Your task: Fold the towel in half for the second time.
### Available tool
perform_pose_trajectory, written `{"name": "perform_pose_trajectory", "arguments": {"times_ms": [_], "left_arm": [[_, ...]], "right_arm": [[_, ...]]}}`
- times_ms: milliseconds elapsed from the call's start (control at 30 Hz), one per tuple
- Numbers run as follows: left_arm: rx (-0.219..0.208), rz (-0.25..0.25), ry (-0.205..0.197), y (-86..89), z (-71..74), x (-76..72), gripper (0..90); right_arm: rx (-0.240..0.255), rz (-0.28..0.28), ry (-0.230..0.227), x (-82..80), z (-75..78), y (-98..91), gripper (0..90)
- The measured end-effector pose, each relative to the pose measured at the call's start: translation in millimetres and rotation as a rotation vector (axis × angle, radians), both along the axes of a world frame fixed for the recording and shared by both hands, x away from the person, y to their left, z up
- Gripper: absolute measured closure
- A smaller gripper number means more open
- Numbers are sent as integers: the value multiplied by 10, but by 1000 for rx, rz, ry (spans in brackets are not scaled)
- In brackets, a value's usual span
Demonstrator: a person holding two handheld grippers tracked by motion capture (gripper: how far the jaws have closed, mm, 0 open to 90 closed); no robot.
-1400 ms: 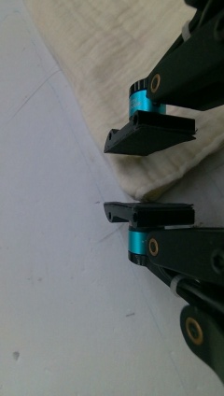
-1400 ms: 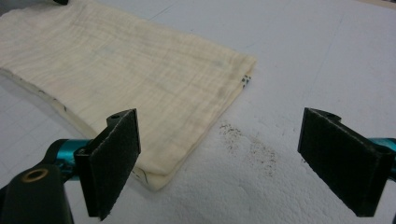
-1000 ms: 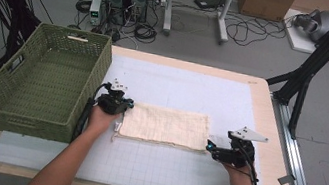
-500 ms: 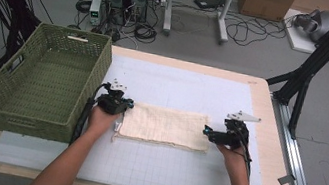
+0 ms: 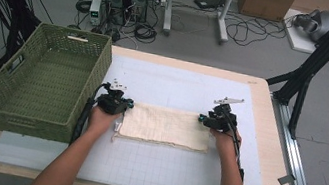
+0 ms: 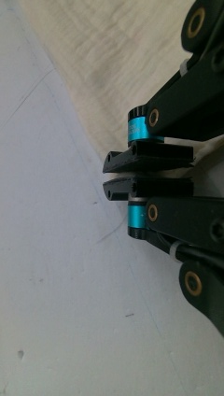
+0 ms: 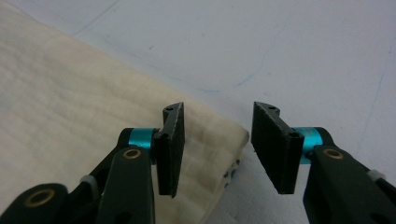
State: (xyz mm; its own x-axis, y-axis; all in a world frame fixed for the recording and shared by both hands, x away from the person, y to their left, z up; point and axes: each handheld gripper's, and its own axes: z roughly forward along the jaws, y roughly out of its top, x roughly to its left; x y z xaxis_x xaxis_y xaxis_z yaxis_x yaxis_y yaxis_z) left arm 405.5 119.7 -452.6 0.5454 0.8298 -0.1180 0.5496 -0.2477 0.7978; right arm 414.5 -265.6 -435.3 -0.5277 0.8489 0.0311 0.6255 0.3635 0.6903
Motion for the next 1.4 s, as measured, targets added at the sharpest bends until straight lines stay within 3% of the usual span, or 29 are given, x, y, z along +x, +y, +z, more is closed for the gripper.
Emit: {"name": "perform_pose_trajectory", "arguments": {"times_ms": [133,233,367,433,533,633,800,933,1133,1233,1400], "left_arm": [[-2,0,1,0,0,0,847],[-3,0,1,1,0,-1,847],[-5,-1,2,3,0,-2,846],[-10,3,0,2,-1,-3,846],[-1,1,-4,5,6,-8,851],[-40,13,-3,39,22,-10,853],[-127,45,-114,87,184,-46,854],[-156,39,-129,118,243,-78,856],[-143,12,-126,121,282,-134,856],[-149,12,-167,127,283,-204,856],[-159,-2,-175,138,232,-339,855]], "right_arm": [[0,3,18,10,-34,-2,594],[-17,20,3,11,-33,16,633],[18,37,18,-2,-37,16,789],[-2,37,-11,-31,-44,44,832],[5,30,-15,-52,-45,53,846],[-1,37,-35,-68,-10,46,852],[25,24,-122,-103,101,4,858],[53,18,-151,-121,142,-18,858],[37,30,-154,-175,170,-12,858],[37,48,-182,-240,210,-22,859],[68,72,-207,-410,179,-76,858]]}}
